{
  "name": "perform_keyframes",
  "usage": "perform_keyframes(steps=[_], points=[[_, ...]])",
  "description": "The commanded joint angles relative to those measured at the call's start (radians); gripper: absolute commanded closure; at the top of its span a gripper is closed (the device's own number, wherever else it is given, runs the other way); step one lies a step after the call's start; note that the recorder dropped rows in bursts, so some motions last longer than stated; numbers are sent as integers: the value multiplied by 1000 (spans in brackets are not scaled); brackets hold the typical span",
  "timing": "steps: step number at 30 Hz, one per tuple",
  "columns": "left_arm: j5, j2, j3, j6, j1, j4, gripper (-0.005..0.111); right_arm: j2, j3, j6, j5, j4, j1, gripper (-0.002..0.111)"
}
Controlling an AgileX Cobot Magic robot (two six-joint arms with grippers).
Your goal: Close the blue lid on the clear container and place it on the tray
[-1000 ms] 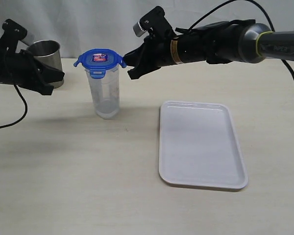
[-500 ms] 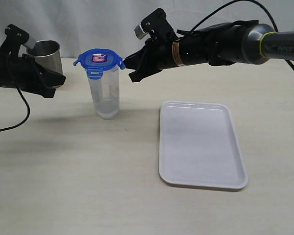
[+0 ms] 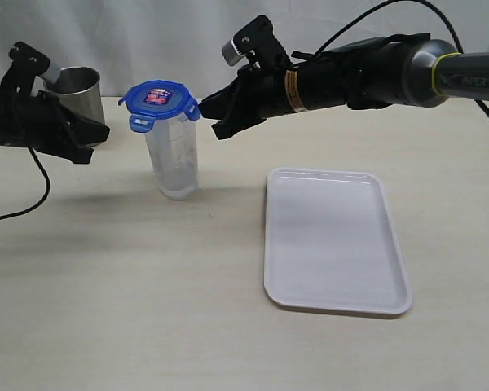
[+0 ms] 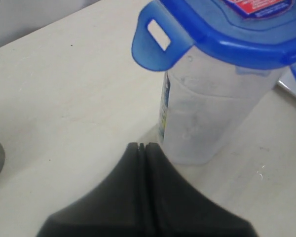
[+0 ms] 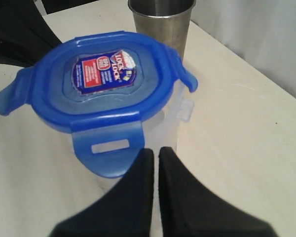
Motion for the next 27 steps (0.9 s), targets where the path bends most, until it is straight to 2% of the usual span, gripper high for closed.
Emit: perform_keyframes(steps=[1, 14, 17, 25, 27], points=[[9, 5, -6, 6, 1, -60, 107, -19, 4, 7, -9, -3, -4, 104], [21, 21, -6, 0, -21, -76, 107, -19, 4, 73, 126, -3, -31, 104], [40, 21, -6, -2, -21, -76, 107, -19, 9, 94, 62, -3, -38, 104], [122, 22, -6, -12, -21, -48, 107, -21, 92, 101, 72, -3, -45, 104], [93, 22, -6, -16, -21, -35, 107, -21, 92, 106, 62, -3, -45, 104]])
